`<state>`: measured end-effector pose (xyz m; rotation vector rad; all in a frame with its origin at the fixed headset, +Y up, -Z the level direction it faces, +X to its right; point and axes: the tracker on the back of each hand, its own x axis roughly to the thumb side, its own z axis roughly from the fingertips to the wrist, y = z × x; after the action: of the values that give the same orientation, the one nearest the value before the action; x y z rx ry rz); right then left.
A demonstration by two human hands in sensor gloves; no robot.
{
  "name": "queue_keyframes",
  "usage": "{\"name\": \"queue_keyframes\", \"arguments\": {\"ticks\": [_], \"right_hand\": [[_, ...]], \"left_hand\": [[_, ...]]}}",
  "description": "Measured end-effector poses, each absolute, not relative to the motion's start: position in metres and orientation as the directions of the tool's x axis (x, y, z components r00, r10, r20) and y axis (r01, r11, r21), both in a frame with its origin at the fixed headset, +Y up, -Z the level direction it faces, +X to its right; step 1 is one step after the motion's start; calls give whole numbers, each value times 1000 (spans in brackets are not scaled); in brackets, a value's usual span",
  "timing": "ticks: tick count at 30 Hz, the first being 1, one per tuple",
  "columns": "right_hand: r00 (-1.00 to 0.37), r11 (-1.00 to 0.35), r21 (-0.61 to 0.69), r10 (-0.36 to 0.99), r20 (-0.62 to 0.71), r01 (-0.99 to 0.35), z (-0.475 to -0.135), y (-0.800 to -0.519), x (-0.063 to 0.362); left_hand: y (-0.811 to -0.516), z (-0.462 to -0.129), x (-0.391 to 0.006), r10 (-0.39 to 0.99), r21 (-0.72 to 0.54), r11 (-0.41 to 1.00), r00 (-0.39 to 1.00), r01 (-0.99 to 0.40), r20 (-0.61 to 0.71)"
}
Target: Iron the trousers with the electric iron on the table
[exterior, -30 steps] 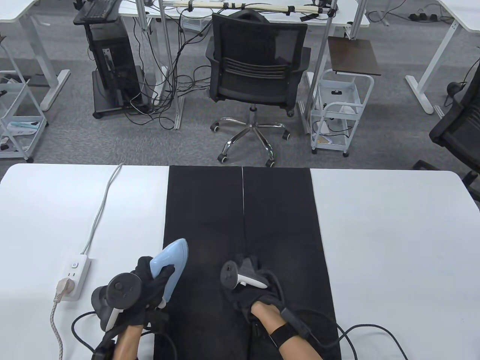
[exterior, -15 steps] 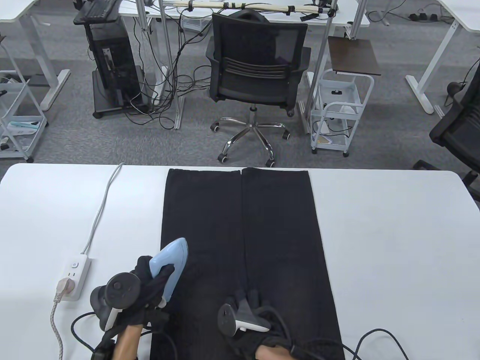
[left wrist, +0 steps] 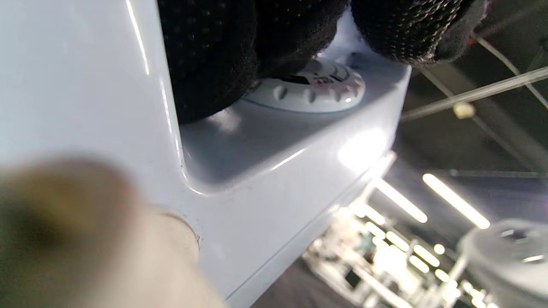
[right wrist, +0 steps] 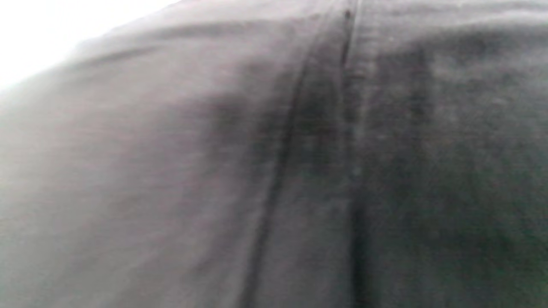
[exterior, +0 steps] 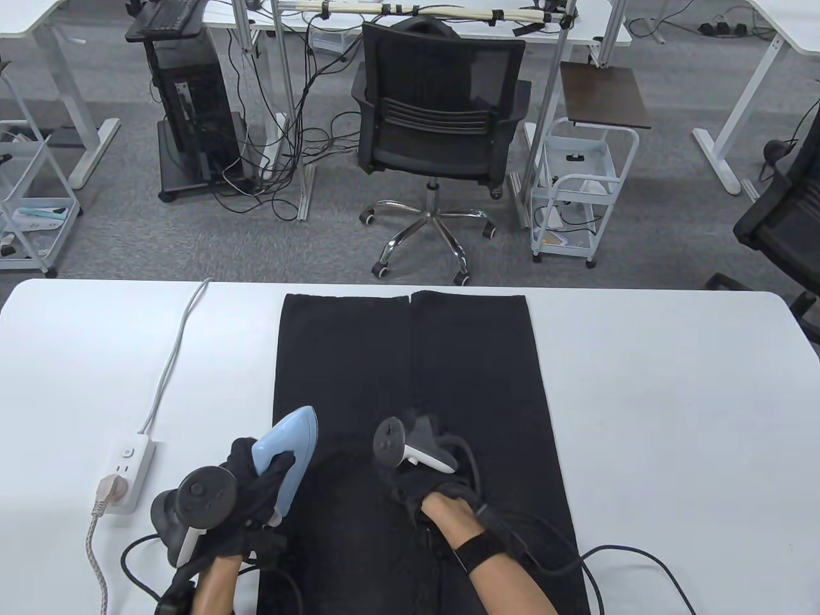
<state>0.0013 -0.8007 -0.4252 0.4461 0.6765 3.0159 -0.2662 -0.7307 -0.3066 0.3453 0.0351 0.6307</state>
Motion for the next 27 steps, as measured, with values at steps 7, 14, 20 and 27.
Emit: {"name": "queue_keyframes", "arguments": {"ticks": [7,14,20,27], "right_hand": [[-970,-879,475,75,229,44,-423,-832,12],[-956,-875,469,30,293,117,-383,-832,17],[-934,-854,489,10,356,177,-340,-830,24],[-885,-787,534,-34,464,310,-296,-819,27]], "left_hand": [[-730,-306,-266,581,320,756,810,-571,72],[-725,-300,-256,551,310,772,827,-555,111],[-719,-295,-236,490,254,818,856,-516,164],[-720,-294,-209,398,102,897,887,-430,235]]}}
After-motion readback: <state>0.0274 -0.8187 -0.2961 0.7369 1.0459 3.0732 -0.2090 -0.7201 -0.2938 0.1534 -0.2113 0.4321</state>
